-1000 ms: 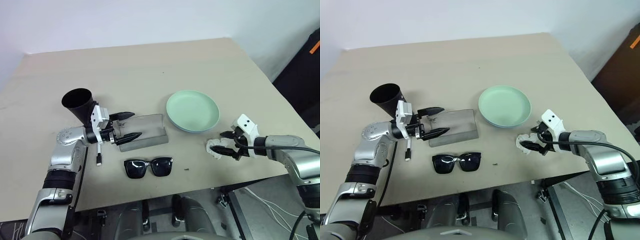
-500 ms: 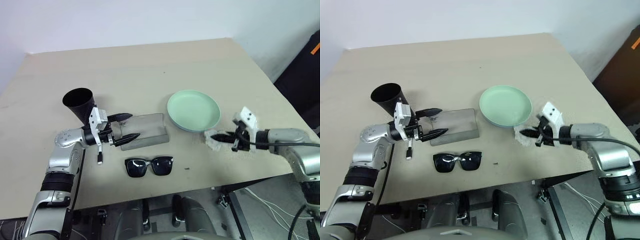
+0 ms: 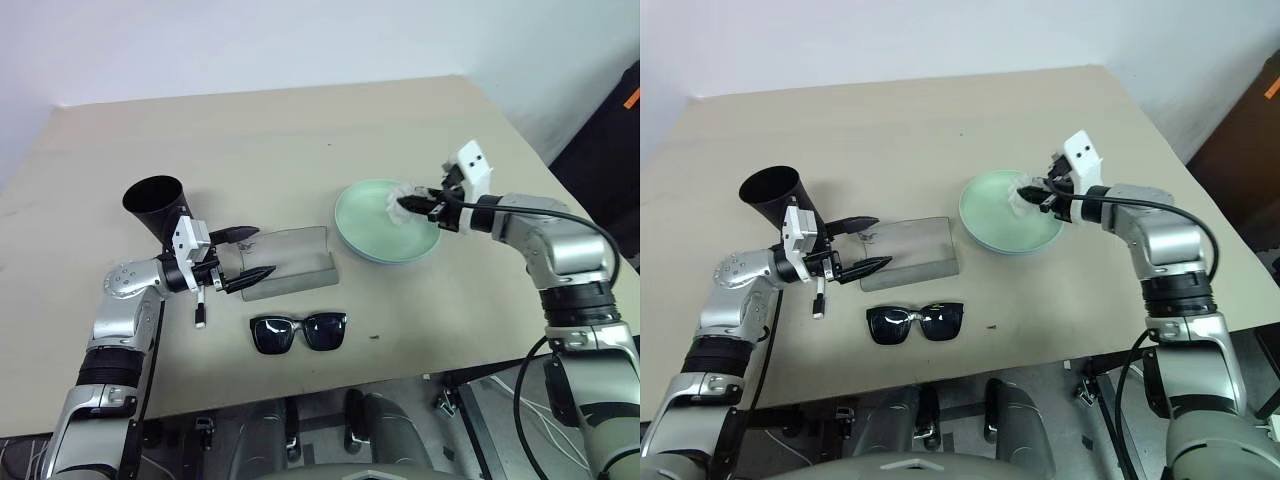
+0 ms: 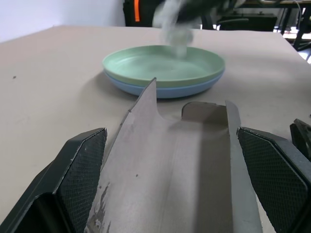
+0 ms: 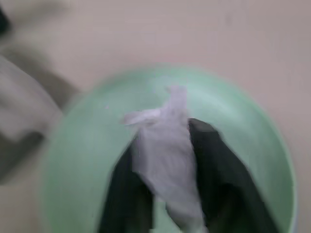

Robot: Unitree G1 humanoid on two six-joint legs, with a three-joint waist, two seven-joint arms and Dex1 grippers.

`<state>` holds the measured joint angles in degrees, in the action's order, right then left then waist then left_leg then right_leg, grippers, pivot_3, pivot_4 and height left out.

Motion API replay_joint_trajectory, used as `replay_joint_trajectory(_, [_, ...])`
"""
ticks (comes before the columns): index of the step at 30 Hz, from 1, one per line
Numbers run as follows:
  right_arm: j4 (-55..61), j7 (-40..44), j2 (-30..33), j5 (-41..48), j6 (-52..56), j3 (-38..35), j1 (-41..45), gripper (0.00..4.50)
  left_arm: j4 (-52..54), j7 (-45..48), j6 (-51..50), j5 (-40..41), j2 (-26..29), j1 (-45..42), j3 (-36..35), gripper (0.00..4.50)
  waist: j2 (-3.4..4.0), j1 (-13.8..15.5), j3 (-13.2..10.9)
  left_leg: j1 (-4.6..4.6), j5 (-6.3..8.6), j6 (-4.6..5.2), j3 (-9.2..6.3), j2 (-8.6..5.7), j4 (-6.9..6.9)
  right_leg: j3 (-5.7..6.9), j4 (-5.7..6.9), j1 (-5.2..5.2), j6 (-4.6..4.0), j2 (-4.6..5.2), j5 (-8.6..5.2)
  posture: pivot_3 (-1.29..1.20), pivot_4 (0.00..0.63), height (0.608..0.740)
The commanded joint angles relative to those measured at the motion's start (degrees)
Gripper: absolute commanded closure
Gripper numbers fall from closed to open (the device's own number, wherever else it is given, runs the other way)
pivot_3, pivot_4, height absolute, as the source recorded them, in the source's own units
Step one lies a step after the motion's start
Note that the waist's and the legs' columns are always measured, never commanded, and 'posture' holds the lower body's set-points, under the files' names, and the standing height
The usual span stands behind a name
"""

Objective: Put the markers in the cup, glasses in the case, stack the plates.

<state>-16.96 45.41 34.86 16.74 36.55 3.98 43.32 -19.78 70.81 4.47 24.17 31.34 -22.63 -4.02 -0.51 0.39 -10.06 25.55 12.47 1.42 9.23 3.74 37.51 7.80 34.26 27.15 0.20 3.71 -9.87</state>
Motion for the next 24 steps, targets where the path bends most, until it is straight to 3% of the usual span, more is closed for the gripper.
replay_joint_trajectory(1, [-0.36,0.49,-0.64,-0.66,-1.66,-0.82,3.28,2.06,2.25,-0.4,0.84,0.34,0.81,0.63,-1.63,0.0,0.01,-0.03,0.0,0.02,-0.02,0.03,0.01,0.0,0.0,-0.01,0.03,0.03,0.01,-0.01,0.01,0.0,0.15,0.74])
replay_joint_trajectory(7, [3.77,4.21,-0.01,1.04,-0.81,-1.56,3.35,0.03,3.73,-1.01,0.62,0.76,1.49,2.5,-2.45,0.0,0.02,-0.22,0.0,-0.06,-0.02,0.0,0.01,0.04,0.1,-0.02,0.14,-0.01,0.11,-0.02,0.07,0.0,0.15,0.74])
replay_joint_trajectory(14, [11.04,12.59,0.75,8.71,8.98,-1.04,4.26,0.03,6.34,-1.66,-0.48,1.39,2.82,4.45,-3.96,0.0,0.05,-0.24,-0.01,-0.06,0.01,-0.04,-0.03,0.1,0.29,-0.02,0.22,-0.04,-0.05,-0.01,-0.03,0.0,0.15,0.74])
replay_joint_trajectory(24, [16.33,21.17,-2.93,17.38,25.42,7.95,7.3,0.03,11.02,-1.6,-2.95,3.35,6.22,8.53,-6.97,0.0,0.06,-1.04,-0.02,-0.03,0.01,-0.05,-0.03,0.12,0.28,-0.03,0.2,0.02,-0.07,0.0,-0.03,0.0,0.15,0.74])
